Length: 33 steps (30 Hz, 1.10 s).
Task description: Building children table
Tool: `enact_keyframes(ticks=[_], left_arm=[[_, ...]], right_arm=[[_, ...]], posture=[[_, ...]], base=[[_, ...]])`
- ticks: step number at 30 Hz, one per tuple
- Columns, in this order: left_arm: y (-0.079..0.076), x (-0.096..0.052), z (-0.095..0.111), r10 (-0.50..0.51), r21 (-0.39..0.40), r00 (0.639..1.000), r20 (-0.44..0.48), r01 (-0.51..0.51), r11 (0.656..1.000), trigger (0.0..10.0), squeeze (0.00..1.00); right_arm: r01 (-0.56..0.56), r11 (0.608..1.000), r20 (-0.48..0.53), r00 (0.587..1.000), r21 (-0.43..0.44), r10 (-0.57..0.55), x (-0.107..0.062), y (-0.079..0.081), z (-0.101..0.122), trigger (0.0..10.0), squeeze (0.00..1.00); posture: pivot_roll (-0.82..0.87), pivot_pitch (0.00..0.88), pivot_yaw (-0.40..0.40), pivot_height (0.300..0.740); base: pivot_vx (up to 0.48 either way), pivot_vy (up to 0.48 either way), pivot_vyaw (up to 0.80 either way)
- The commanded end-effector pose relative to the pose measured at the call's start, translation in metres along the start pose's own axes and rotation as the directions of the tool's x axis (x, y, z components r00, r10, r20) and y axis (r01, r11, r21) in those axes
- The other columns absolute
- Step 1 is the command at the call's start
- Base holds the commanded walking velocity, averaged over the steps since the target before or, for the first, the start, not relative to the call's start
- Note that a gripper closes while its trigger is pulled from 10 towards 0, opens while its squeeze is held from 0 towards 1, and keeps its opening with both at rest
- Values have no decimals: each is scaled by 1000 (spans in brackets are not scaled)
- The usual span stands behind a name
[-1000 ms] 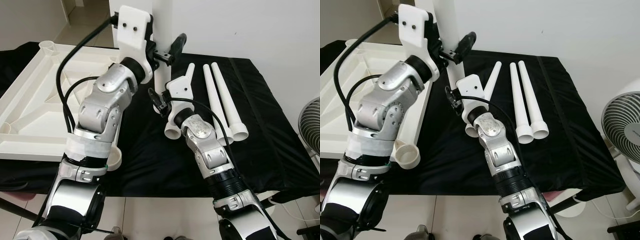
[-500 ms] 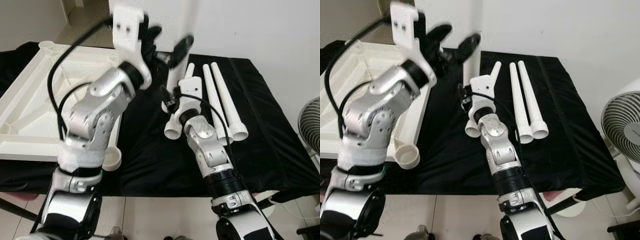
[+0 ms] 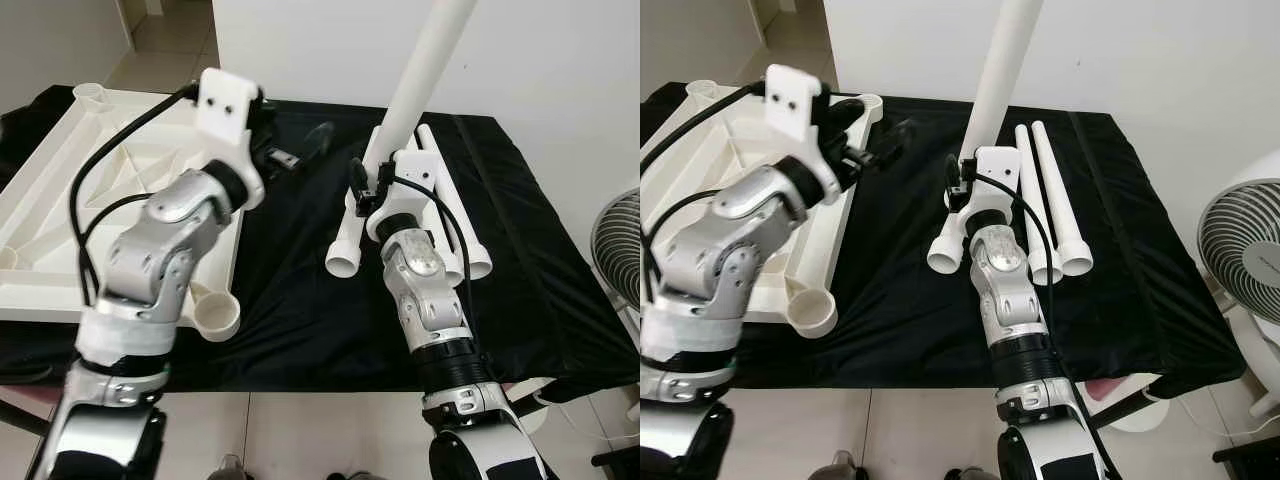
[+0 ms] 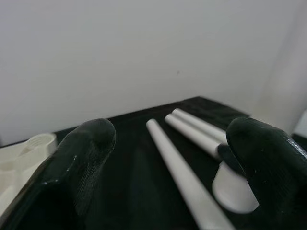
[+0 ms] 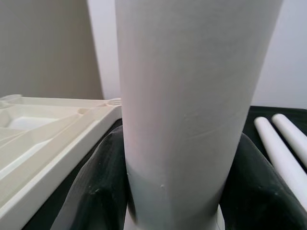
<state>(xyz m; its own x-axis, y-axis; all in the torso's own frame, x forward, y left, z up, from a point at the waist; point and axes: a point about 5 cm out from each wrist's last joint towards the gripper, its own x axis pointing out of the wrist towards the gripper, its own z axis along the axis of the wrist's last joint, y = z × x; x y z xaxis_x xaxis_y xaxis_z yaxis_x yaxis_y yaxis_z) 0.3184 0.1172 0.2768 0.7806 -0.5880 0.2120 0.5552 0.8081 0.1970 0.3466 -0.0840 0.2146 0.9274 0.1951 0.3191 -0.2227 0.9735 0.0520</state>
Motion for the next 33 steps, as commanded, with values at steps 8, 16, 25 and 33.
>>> enact_keyframes(ticks=[8, 16, 25, 33], left_arm=[[1, -33, -52, -185, 150, 944, -275, 232, 961, 10000, 0], [18, -59, -68, -210, 180, 890, -405, 302, 936, 10000, 0], [42, -84, -77, -178, 192, 840, -513, 314, 930, 10000, 0], [57, -121, -83, -210, 152, 732, -648, 395, 906, 10000, 0]], right_arm=[[-62, 998, 66, 996, -3, 62, -7, 2, 8, 10000, 0], [-68, 997, 66, 995, -33, 70, -10, -3, 7, 10000, 0], [-64, 997, 62, 996, -40, 67, -14, -5, 6, 10000, 0], [-66, 997, 57, 996, -45, 69, -17, -6, 5, 10000, 0]], posture=[[171, 70, -33, 740], [158, 79, -23, 740], [155, 88, -14, 740], [165, 94, -12, 740]], base=[[0, 0, 0], [0, 0, 0], [0, 0, 0], [0, 0, 0]])
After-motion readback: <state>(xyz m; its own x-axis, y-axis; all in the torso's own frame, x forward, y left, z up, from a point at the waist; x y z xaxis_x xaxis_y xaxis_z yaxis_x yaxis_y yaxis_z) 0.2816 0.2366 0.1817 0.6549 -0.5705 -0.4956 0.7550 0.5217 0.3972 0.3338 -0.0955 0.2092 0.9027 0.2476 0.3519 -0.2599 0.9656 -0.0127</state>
